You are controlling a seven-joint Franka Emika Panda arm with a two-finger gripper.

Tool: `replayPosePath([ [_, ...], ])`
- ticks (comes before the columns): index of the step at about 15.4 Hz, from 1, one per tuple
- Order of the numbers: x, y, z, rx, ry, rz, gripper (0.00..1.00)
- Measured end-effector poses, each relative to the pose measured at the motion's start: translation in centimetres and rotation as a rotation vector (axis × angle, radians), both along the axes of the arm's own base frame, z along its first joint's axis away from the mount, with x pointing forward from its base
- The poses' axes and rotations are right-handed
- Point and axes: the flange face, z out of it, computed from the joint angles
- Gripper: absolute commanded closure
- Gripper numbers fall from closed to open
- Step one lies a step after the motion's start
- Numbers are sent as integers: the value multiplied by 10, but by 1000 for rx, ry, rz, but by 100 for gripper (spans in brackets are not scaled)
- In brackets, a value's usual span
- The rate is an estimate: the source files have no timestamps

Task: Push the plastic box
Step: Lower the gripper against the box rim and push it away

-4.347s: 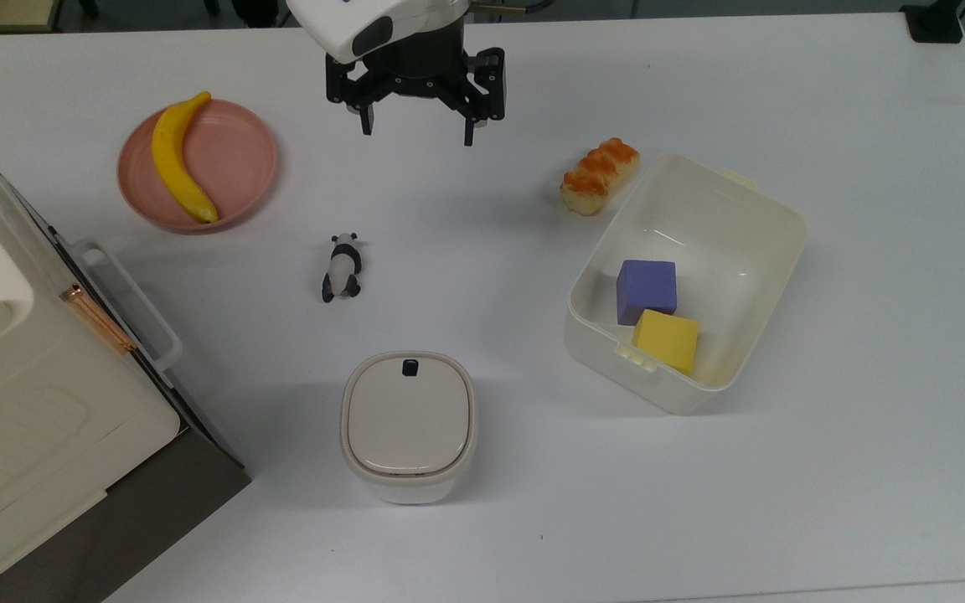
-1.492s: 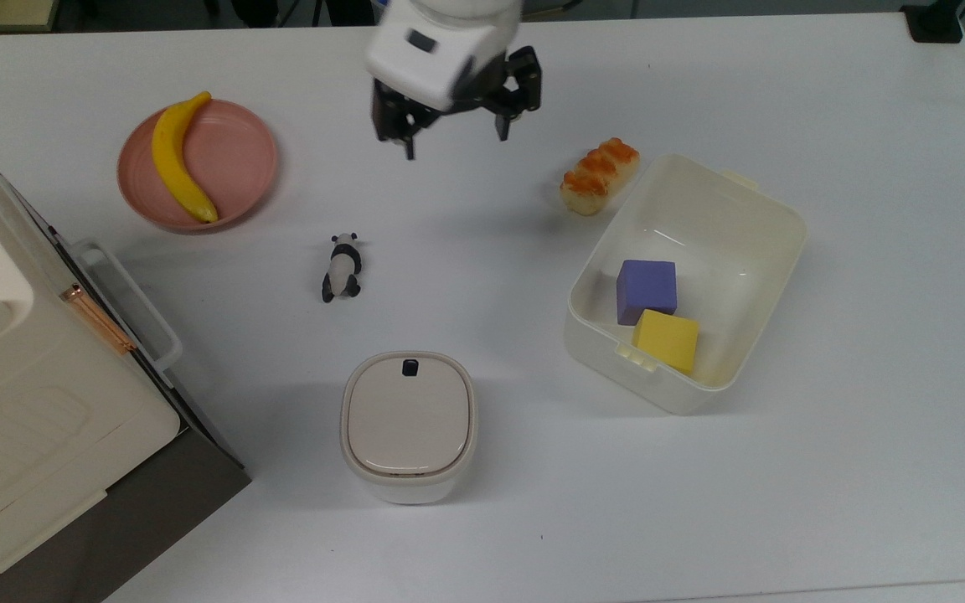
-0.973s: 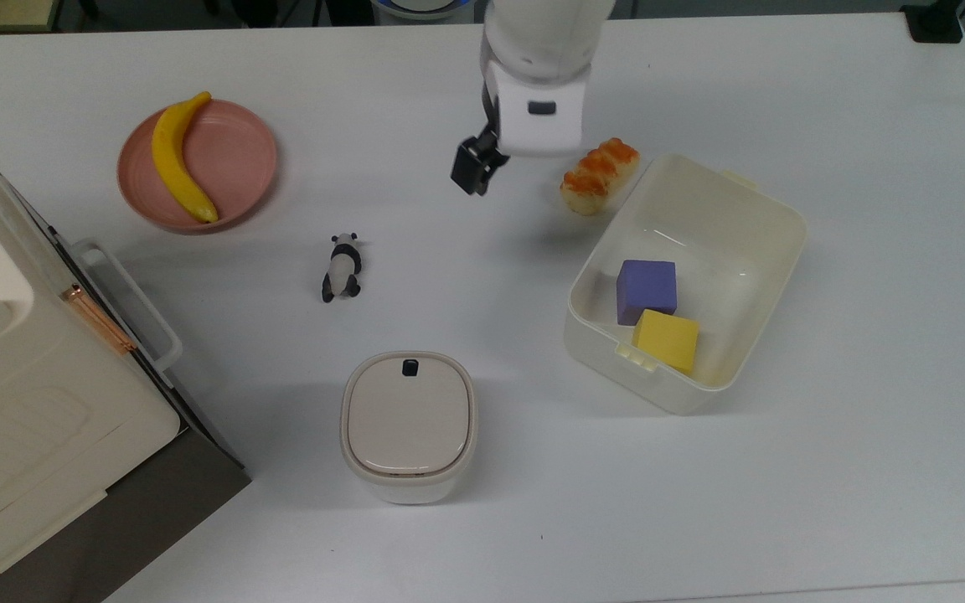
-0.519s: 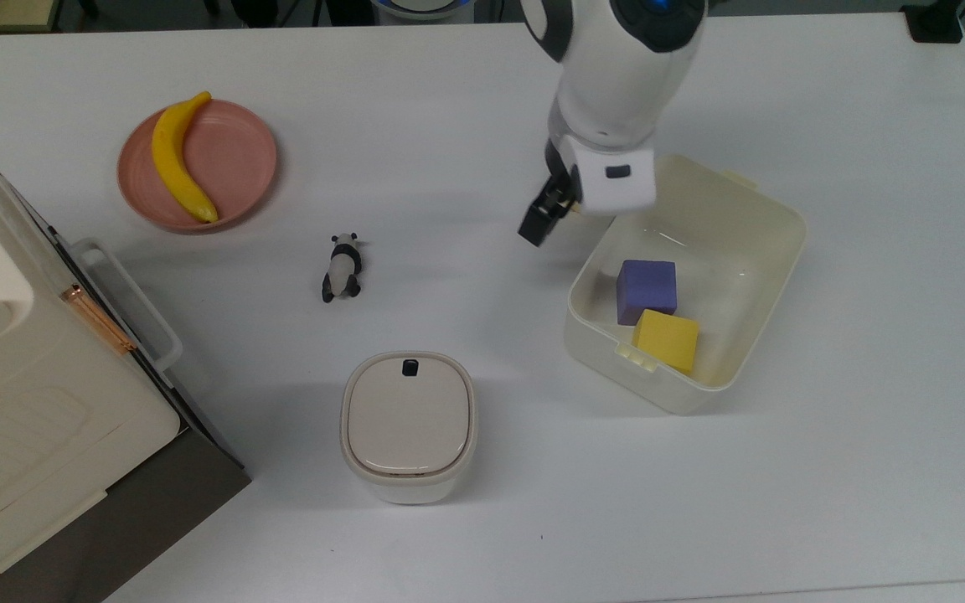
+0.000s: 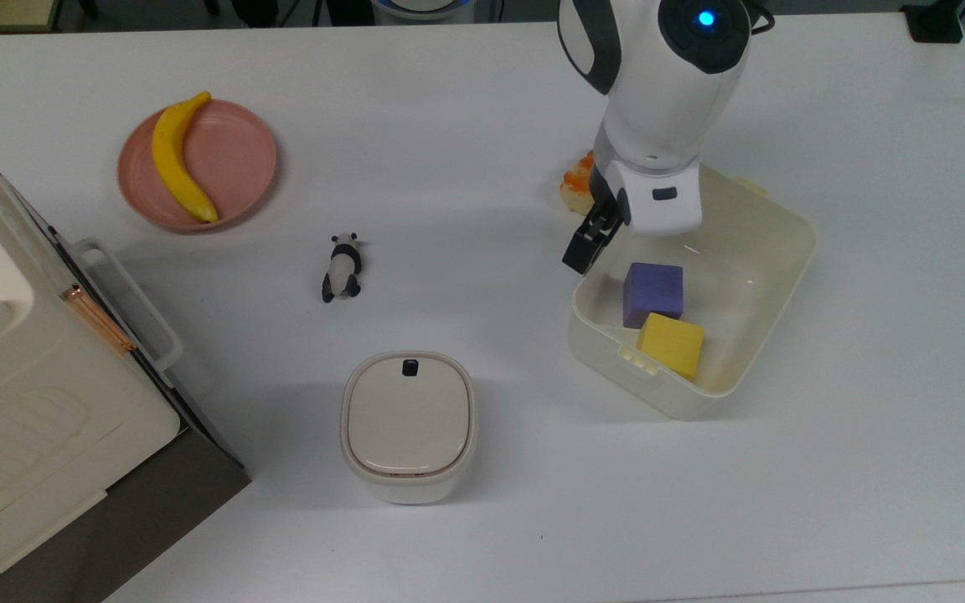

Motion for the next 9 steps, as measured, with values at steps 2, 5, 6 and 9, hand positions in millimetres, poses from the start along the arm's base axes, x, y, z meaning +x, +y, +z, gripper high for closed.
replayPosePath([
  [2,0,6,-1,5,-13,-1,0],
  [5,2,17,0,23,-54,-7,0],
  [6,3,21,1,30,-70,-7,0],
  [9,8,34,0,48,-109,5,0],
])
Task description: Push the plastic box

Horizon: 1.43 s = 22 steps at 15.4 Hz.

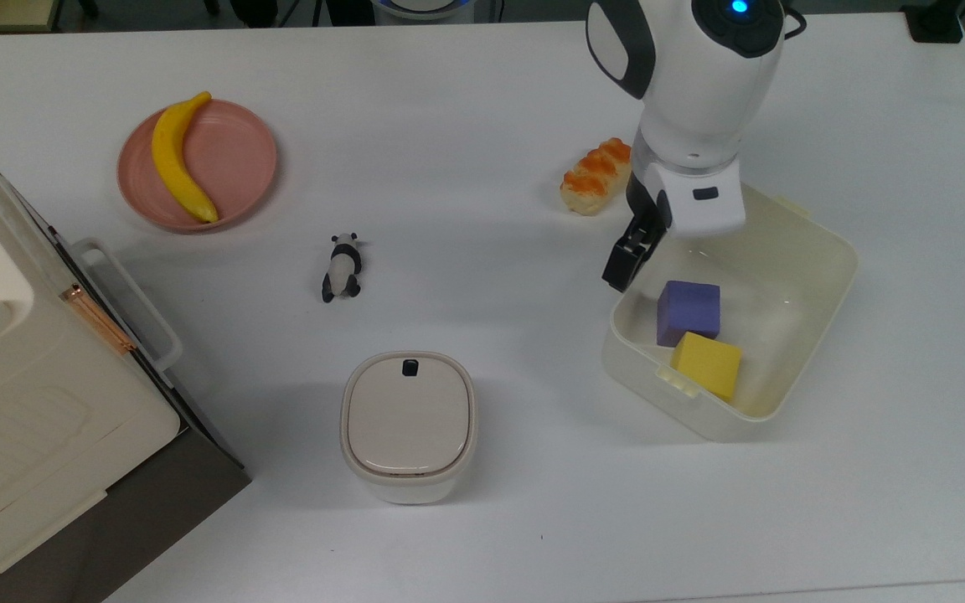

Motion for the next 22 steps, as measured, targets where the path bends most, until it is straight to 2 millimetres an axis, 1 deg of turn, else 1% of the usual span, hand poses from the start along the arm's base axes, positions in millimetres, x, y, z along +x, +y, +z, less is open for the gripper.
replayPosePath([
  [4,5,2,5,5,-15,-1,0],
  [5,6,0,10,8,-23,-7,0],
  [7,8,-16,29,5,-23,-70,0],
  [8,7,-31,42,-1,-9,-121,0],
  [9,7,-51,58,-7,5,-175,0],
  [11,3,-98,95,-15,26,-294,0],
  [13,-3,-145,130,-11,28,-449,0],
  [15,-9,-184,155,0,19,-625,0],
  [17,-12,-208,170,15,1,-770,0],
  [18,-12,-219,173,21,-5,-819,0],
  [22,-11,-258,176,28,-9,-925,0],
])
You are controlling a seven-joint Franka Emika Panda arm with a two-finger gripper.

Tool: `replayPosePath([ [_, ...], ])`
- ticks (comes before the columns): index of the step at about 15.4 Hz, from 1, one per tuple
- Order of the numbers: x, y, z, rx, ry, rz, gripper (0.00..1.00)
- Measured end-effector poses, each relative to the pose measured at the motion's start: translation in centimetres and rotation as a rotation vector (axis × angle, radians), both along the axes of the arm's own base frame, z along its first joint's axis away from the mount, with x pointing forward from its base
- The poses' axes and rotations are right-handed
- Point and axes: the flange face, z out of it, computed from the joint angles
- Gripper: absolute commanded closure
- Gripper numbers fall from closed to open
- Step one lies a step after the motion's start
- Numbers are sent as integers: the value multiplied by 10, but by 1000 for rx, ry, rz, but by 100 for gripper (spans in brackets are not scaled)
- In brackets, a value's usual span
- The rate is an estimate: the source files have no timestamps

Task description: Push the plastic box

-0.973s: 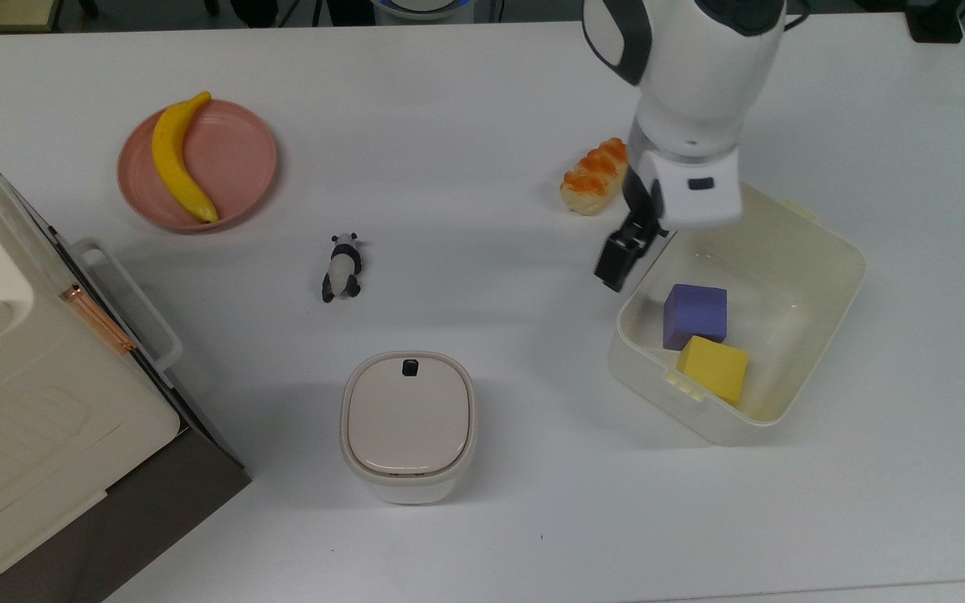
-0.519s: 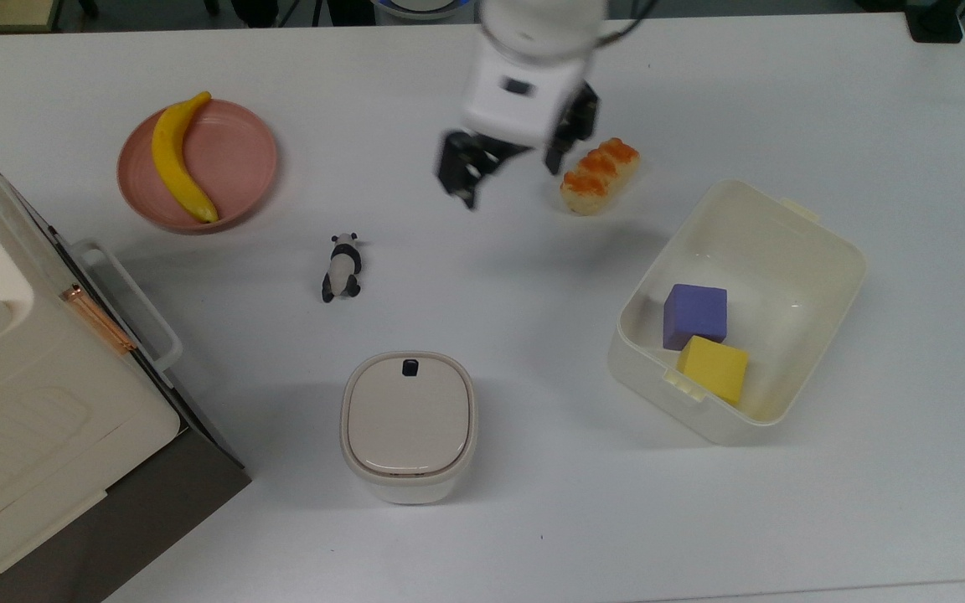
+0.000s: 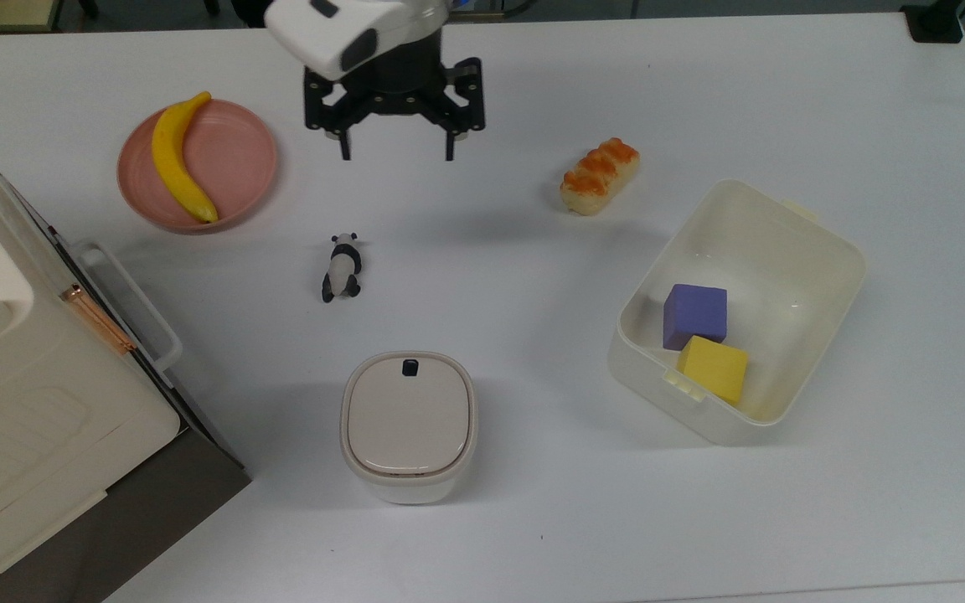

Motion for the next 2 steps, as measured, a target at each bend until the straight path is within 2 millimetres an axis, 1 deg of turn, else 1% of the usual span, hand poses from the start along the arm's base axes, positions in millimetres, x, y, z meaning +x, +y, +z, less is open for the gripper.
replayPosePath([
  [2,0,-10,0,2,-1,-20,0],
])
